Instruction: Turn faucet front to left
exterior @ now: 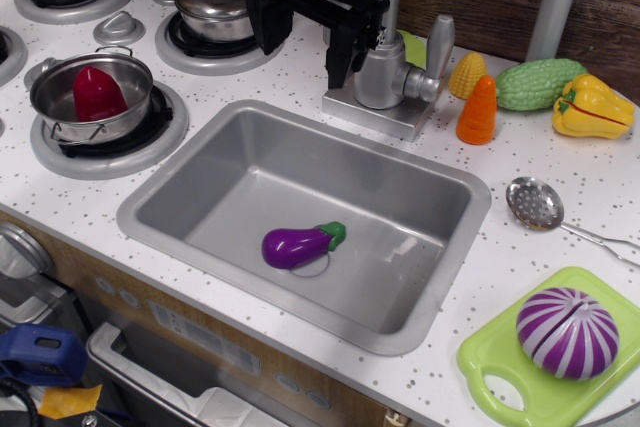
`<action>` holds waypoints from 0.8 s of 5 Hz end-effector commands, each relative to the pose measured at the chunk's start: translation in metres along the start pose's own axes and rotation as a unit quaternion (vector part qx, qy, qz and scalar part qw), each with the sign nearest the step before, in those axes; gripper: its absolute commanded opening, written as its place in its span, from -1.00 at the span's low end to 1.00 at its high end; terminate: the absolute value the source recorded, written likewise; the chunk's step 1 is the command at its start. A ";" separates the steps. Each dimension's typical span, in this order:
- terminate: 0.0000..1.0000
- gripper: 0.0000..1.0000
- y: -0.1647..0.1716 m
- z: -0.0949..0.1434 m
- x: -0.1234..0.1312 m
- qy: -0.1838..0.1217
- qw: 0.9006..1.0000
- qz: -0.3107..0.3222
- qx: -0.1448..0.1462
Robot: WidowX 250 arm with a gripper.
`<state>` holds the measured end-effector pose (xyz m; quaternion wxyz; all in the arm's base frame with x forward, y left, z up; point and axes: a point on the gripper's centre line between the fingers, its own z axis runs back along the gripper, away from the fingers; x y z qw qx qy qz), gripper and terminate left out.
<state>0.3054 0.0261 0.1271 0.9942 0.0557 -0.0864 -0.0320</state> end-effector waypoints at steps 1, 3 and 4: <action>-1.00 1.00 0.000 0.000 0.000 0.000 1.000 0.000 0.000; -1.00 1.00 -0.026 0.004 0.006 -0.041 0.999 0.021 0.025; -1.00 1.00 -0.035 -0.001 0.014 -0.074 0.997 0.022 0.023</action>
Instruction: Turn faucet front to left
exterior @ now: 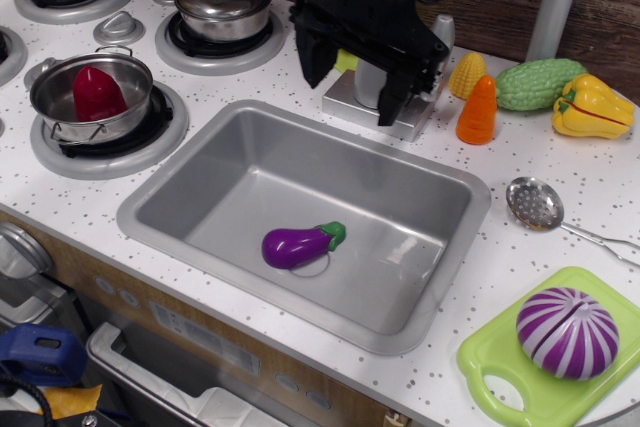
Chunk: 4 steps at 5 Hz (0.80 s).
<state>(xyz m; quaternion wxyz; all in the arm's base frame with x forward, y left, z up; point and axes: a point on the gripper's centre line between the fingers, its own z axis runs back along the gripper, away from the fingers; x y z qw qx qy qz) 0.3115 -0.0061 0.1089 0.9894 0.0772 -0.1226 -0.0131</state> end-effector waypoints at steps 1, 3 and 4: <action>-1.00 1.00 -0.005 0.013 0.025 -0.061 0.998 -0.011 0.000; -1.00 1.00 -0.001 0.013 0.046 -0.070 0.997 -0.038 -0.006; -1.00 1.00 0.006 0.012 0.051 -0.078 0.996 -0.053 0.008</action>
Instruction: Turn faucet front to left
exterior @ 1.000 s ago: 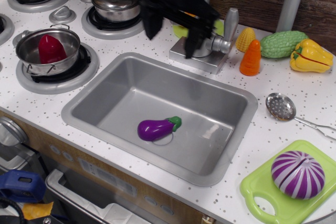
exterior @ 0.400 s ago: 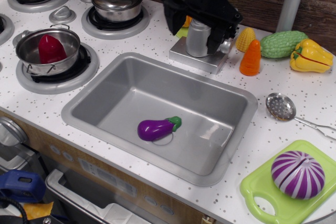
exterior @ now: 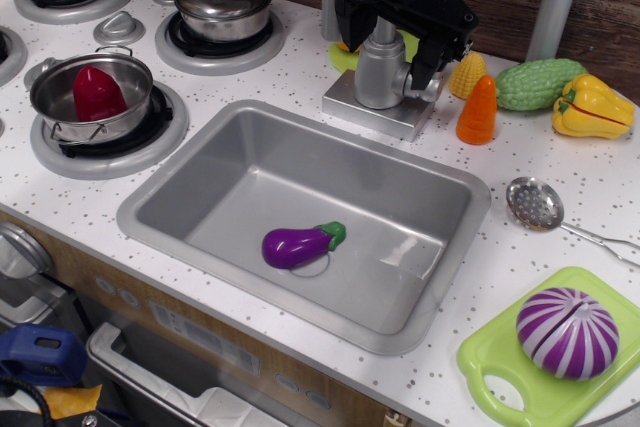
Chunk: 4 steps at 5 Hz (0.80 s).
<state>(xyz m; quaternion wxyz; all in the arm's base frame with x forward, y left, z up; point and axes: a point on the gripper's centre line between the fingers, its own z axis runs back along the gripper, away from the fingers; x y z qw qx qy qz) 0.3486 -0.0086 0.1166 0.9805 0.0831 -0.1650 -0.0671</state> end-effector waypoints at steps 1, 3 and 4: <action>-1.00 1.00 0.028 0.008 0.016 -0.038 0.999 -0.023 0.016; -1.00 1.00 0.051 0.003 0.019 -0.043 0.998 -0.048 0.016; -1.00 1.00 0.059 0.001 0.022 -0.051 0.997 -0.059 0.016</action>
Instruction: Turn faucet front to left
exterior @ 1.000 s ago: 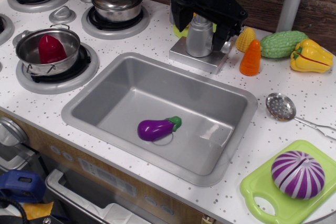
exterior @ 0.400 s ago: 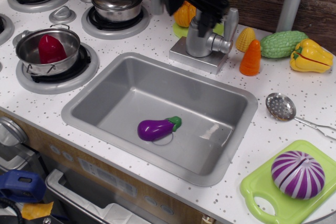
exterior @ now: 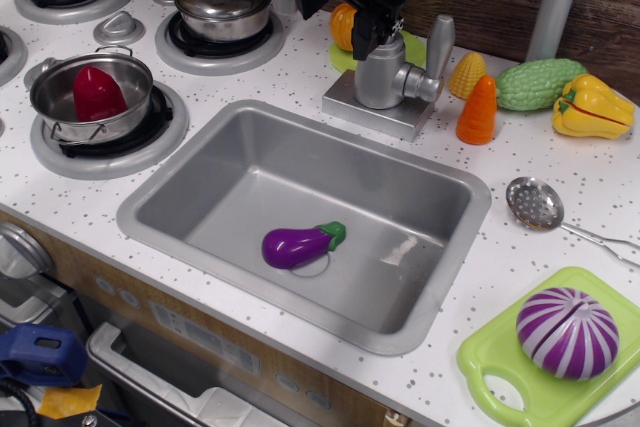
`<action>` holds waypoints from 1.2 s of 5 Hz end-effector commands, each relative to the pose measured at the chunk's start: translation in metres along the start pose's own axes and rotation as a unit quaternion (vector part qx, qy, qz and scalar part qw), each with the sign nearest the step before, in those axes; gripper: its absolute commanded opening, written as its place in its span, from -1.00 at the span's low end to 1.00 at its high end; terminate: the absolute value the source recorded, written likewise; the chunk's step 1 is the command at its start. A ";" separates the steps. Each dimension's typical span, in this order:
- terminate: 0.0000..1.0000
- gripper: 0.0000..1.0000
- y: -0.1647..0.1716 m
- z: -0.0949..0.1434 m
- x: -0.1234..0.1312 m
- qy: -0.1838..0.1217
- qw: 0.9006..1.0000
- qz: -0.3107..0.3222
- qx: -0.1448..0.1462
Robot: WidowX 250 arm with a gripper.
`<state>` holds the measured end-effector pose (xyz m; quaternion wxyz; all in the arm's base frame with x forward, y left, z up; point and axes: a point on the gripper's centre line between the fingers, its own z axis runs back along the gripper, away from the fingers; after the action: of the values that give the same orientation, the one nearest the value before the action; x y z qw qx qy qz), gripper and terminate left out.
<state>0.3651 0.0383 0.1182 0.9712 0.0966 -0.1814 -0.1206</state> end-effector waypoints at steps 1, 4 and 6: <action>-1.00 1.00 0.020 0.008 0.016 -0.034 0.999 -0.015 0.007; -1.00 1.00 0.051 0.001 0.022 -0.055 0.997 -0.045 -0.013; -1.00 1.00 0.058 -0.007 0.025 -0.064 0.996 -0.050 -0.021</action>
<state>0.3945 0.0812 0.1131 0.9604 0.0609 -0.2078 -0.1753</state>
